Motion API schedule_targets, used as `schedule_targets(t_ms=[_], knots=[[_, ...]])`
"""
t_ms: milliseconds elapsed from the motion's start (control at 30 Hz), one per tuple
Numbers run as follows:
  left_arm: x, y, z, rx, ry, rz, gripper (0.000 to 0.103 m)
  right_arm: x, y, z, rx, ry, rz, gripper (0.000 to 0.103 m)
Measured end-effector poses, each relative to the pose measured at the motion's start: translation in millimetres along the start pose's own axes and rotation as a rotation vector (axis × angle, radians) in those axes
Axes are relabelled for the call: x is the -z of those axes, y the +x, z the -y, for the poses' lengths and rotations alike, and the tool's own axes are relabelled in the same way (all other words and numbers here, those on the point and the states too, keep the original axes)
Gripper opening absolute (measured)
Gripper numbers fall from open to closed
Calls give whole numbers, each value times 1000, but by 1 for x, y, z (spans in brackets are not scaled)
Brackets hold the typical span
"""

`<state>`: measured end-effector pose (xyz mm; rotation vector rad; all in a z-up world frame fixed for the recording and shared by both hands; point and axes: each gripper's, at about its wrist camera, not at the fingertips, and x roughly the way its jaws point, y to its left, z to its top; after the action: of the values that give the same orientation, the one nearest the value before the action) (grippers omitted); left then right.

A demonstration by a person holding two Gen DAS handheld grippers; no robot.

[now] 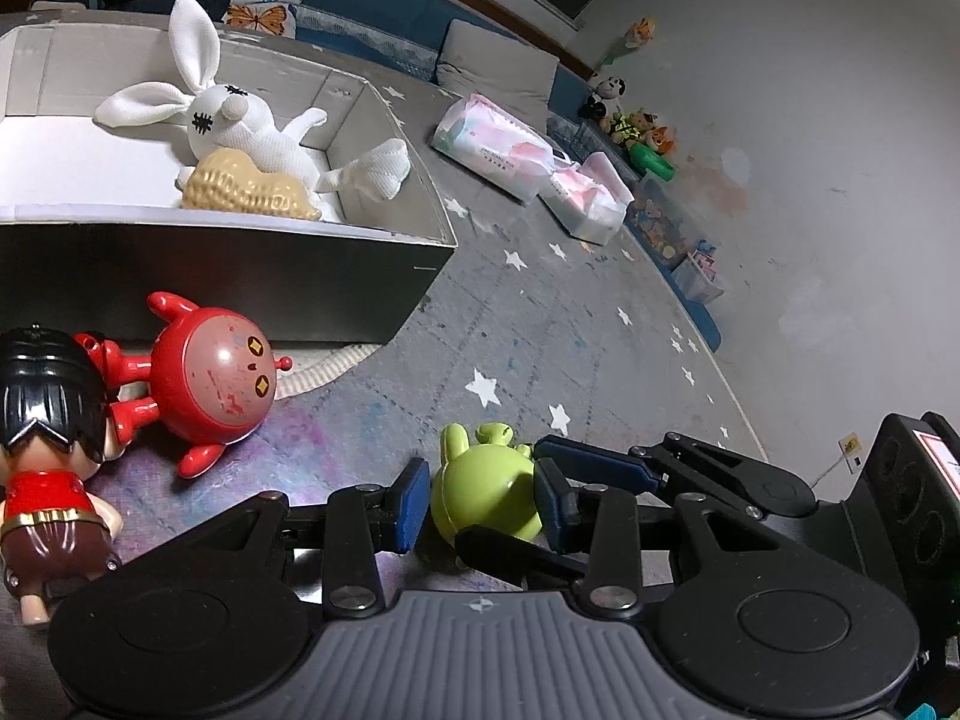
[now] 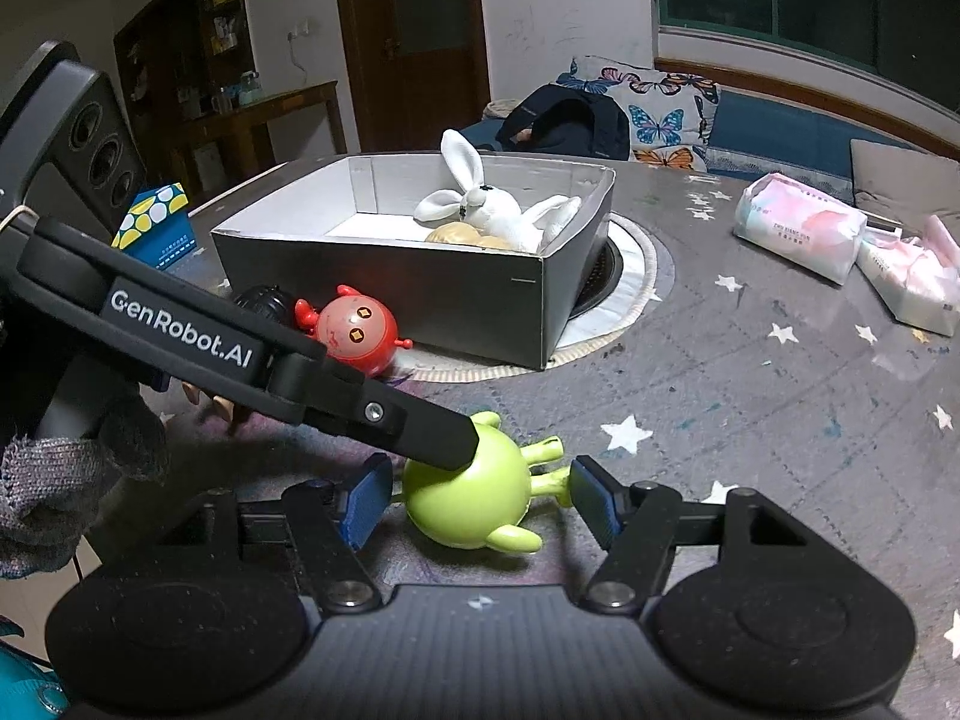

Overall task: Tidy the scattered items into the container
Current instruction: 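Move the left gripper to the lime-green round toy and close on it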

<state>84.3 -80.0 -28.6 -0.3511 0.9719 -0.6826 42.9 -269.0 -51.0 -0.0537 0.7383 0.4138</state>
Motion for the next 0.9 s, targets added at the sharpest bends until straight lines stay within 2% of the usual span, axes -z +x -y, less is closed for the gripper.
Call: schedule_targets(t_ms=[567, 667, 767, 900], knots=[[-2, 6, -3, 34, -31, -24, 43, 2, 10, 5, -4, 13, -20, 67], [-2, 7, -4, 33, -35, -20, 43, 2, 10, 4, -9, 4, -21, 64], [-2, 7, -3, 35, -29, -21, 43, 4, 10, 5, -24, 20, -22, 55], [-2, 7, -4, 40, -34, -20, 43, 5, 10, 4, -24, 25, -17, 54]])
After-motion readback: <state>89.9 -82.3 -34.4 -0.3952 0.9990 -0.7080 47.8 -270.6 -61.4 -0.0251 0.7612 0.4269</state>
